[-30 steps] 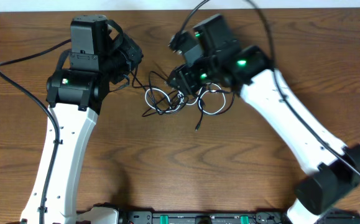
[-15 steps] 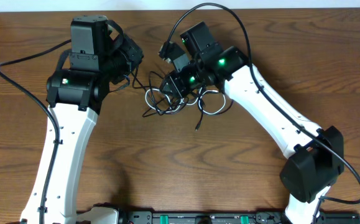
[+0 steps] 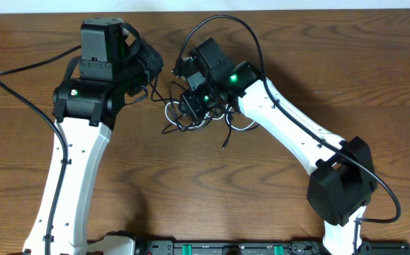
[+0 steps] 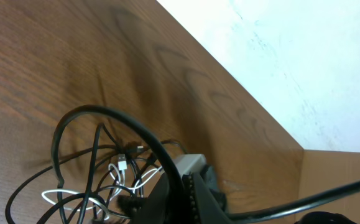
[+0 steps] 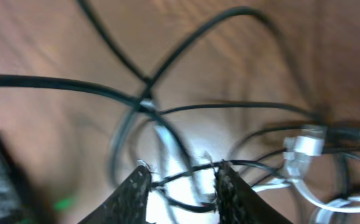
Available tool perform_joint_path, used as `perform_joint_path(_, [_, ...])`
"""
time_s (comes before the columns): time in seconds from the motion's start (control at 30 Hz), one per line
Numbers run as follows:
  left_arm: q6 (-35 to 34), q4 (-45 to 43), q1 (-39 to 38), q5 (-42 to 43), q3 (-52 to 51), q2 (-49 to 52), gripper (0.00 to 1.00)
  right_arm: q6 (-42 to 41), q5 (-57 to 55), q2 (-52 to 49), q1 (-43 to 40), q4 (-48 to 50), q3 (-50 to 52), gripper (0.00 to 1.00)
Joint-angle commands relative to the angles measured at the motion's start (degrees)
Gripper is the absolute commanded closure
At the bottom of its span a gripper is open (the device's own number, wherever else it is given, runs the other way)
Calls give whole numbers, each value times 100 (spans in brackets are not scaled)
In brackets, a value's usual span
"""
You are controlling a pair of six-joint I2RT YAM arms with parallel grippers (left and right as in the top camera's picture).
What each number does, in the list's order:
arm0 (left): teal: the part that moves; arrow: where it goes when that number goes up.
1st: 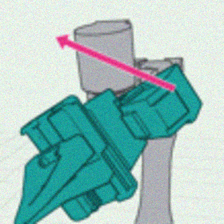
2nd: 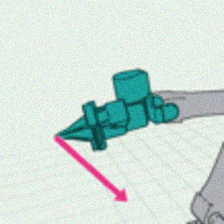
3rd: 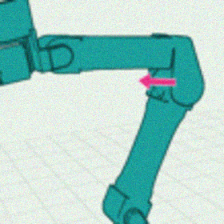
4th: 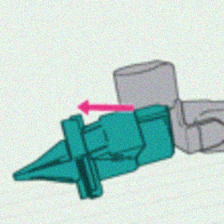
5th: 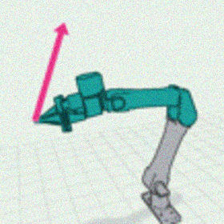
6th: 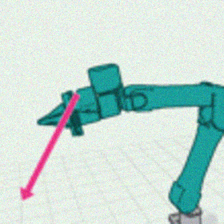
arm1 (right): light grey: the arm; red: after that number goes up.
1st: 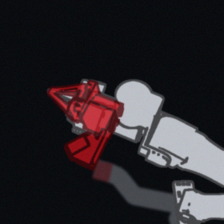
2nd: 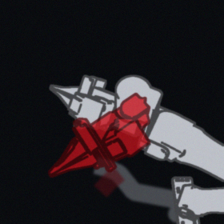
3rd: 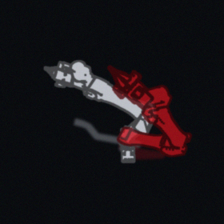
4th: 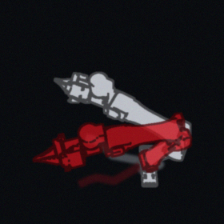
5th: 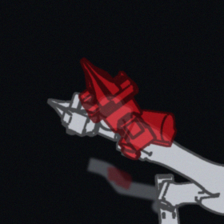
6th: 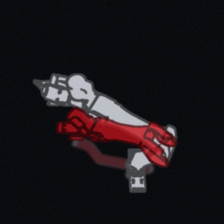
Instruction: Untangle cables
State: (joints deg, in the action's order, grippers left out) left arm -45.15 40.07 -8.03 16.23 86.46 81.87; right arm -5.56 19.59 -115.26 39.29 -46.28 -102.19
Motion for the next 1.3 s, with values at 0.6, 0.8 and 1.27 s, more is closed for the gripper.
perform_joint_path(0.6, [33,-2,-9,28,66,-52,93,1591,155,-17,-35,-157,264,75])
perform_joint_path(0.8, [35,-2,-9,26,66,-52,93,1436,199,-15,-59,358,544,87])
perform_joint_path(1.27, [50,0,-7,-66,66,-52,92,1327,201,31,-101,254,466,99])
